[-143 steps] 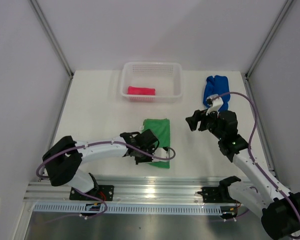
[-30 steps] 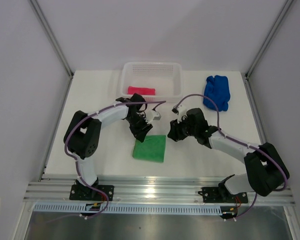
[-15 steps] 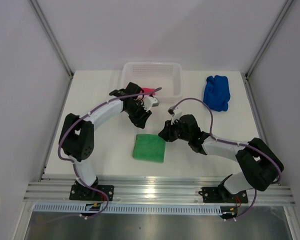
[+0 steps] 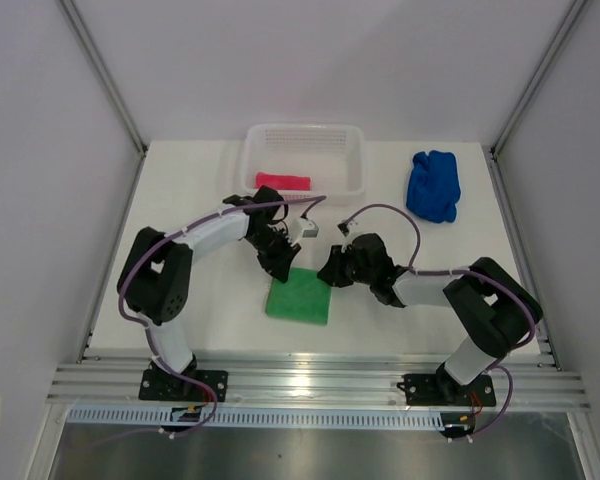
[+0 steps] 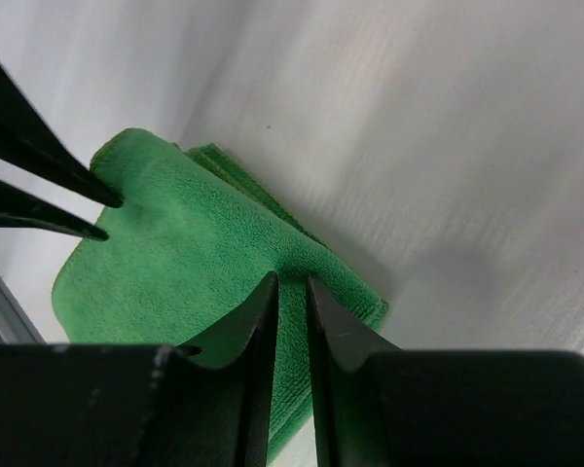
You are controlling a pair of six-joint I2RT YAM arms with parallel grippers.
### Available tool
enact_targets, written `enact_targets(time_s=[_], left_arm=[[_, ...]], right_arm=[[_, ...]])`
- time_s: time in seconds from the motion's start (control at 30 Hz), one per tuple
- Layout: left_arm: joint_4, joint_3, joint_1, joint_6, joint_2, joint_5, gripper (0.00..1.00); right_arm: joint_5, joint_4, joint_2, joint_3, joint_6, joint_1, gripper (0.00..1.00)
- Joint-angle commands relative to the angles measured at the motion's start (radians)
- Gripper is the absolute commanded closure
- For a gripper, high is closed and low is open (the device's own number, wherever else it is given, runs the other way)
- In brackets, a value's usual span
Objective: Roll the towels
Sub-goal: Roll the towel
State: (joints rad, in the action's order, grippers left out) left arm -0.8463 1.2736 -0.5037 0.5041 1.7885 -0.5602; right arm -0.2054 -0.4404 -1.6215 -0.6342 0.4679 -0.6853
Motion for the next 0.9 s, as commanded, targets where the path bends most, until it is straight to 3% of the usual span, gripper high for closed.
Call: enact_targets(time_s=[0.0,0.23,0.4,0.5,0.73,0.87], left_arm=[[0.067,0.024,0.005,0.002,0.043,0.041,0.78],[0.274,-0.091,0.022,-0.081,-0.069,0.068,0.70],[0.314,-0.140,0.025,-0.110,-0.099,0.074,0.68],[0.296,-0.132,0.025,-0.095,-0.187,-0.012,0.60],[0.122,0.024,0.088,-0.082,-0.239,-0.155,0.55],[0.112,-0.020,0.146,-0.073,-0.314,-0.113,0.55]], right_arm=[[0.046,-0.040,-0.014,0.002,0.014,0.006,0.79],[0.063,-0.008,0.009,0.005,-0.046,0.020,0.76],[0.038,0.061,0.037,-0.044,-0.141,0.036,0.72],[0.070,0.156,0.112,-0.094,-0.240,0.033,0.69],[0.189,0.419,0.336,-0.160,-0.616,-0.127,0.45],[0.248,0.552,0.344,-0.163,-0.774,-0.282,0.42]])
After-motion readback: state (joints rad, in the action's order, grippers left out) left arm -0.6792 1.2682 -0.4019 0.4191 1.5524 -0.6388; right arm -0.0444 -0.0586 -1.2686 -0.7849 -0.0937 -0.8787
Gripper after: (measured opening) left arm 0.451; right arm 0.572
